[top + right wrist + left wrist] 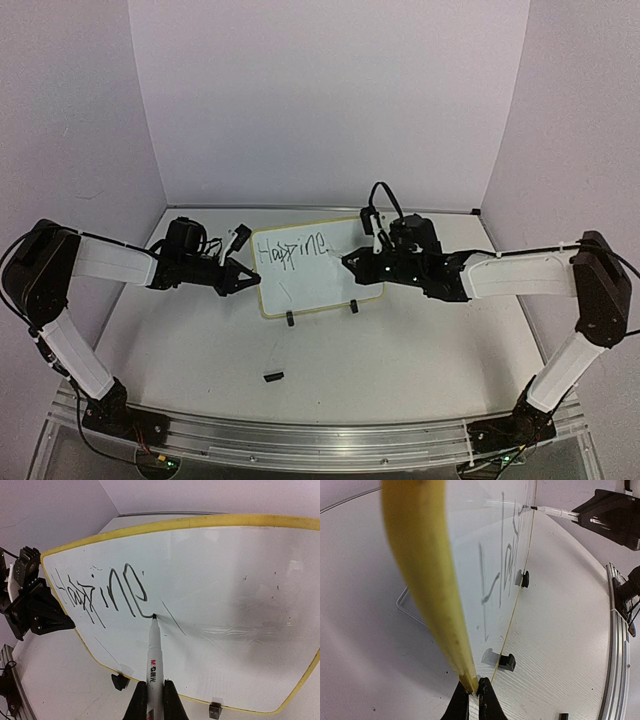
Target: Write a sentence on the whiteboard
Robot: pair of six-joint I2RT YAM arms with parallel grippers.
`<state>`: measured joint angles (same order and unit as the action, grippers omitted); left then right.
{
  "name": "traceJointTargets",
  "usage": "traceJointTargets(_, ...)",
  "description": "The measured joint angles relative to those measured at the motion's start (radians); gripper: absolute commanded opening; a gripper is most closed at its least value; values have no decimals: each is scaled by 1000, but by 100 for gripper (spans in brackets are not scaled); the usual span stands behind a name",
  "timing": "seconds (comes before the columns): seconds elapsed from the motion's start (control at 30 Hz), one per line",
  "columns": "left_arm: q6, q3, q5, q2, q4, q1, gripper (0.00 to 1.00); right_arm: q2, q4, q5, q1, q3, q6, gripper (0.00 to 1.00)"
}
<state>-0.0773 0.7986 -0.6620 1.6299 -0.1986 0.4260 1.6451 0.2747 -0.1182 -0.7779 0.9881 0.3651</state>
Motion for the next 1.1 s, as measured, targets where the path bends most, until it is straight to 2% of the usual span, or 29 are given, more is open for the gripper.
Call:
traceJointTargets(0.27, -1, 0, 0, 0, 0, 1, 0, -66, 15, 21, 5, -6, -11, 0)
traceJointTargets(1.1, 0, 0, 1, 0, 0, 0, 0, 3, 16, -16, 21, 33, -43, 0)
